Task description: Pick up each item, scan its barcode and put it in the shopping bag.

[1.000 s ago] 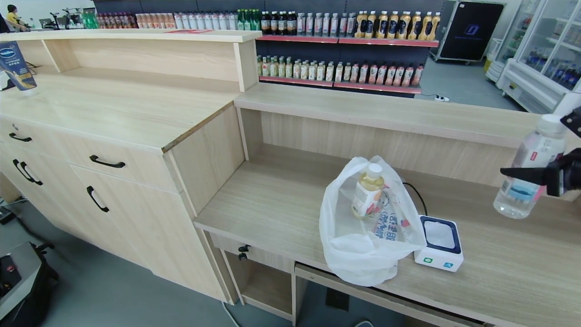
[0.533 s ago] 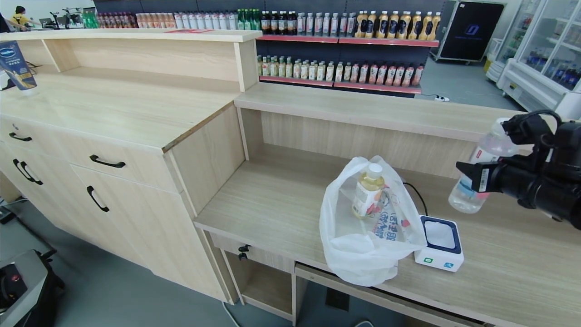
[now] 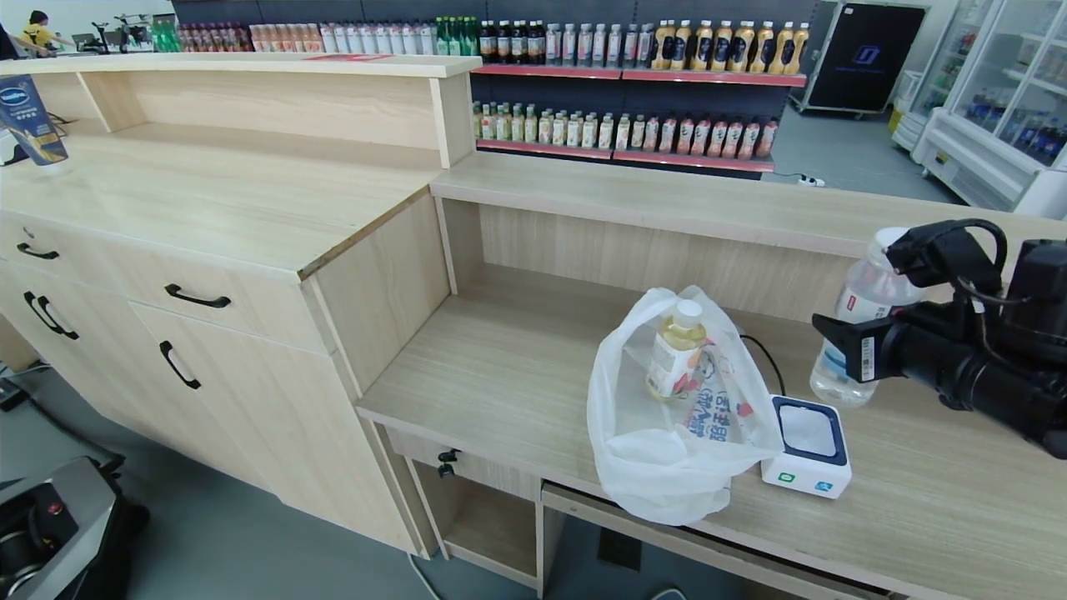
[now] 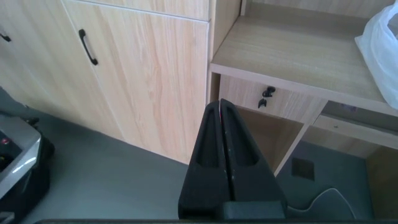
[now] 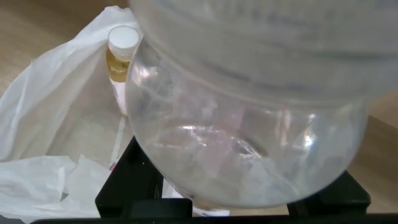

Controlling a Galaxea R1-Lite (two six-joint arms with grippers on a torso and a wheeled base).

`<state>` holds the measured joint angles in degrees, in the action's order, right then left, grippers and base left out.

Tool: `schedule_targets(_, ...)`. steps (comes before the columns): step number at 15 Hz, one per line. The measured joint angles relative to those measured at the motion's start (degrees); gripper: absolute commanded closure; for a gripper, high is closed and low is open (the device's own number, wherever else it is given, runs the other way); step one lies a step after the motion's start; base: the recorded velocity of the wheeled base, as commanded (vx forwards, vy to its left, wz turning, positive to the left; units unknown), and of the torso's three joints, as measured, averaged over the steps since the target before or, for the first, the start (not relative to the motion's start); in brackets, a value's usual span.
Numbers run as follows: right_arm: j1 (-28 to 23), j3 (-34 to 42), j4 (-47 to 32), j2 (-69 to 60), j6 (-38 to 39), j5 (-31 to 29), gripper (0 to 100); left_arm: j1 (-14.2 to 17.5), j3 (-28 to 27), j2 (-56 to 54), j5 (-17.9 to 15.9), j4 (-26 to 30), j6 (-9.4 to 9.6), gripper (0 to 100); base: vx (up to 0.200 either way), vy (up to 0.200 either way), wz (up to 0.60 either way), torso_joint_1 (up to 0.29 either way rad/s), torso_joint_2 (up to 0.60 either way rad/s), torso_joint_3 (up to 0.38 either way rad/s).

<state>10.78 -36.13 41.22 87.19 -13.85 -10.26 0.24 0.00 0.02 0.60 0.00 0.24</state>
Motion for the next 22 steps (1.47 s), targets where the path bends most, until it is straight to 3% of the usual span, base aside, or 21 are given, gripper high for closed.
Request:
schedule_targets(2, 0.52, 0.17, 0.2, -0.28, -0.02, -0.21, 100, 0.0, 0.0, 0.0, -0.02, 0.0, -0.04, 100, 0.0, 0.0, 0.6, 0.005, 0.0, -0.002)
schedule_targets(6, 1.9, 0.67, -0.63, 0.84, 3.1, 3.57, 100, -0.02, 0.0, 0.0, 0.0, 0.02, 0.0, 100, 0.0, 0.0, 0.0, 0.0, 0.0, 0.0)
schedule_targets(11, 1.49, 0.69, 6.18, 9.23, 5.94, 5.73, 100, 0.02, 0.0, 0.0, 0.0, 0.0, 0.0, 100, 0.0, 0.0, 0.0, 0.0, 0.0, 0.0)
schedule_targets(12, 1.32, 0.66, 8.33, 11.19, 6.13, 7.12, 100, -0.04, 0.0, 0.0, 0.0, 0.0, -0.04, 100, 0.0, 0.0, 0.0, 0.0, 0.0, 0.0)
schedule_targets(15, -0.83, 0.61, 14.37, 17.12, 6.05, 22.36, 100, 0.02, 0.0, 0.0, 0.0, 0.02, 0.0, 100, 0.0, 0.0, 0.0, 0.0, 0.0, 0.0)
schedule_targets(16, -1.63, 0.59, 15.79, 18.87, 5.83, 24.55, 100, -0.04, 0.0, 0.0, 0.0, 0.0, -0.02, 100, 0.0, 0.0, 0.0, 0.0, 0.0, 0.0)
schedule_targets(22, -5.3, 0.85, 23.78, 26.51, 1.62, 27.77, 100, 0.02, 0.0, 0.0, 0.0, 0.0, -0.04, 100, 0.0, 0.0, 0.0, 0.0, 0.0, 0.0)
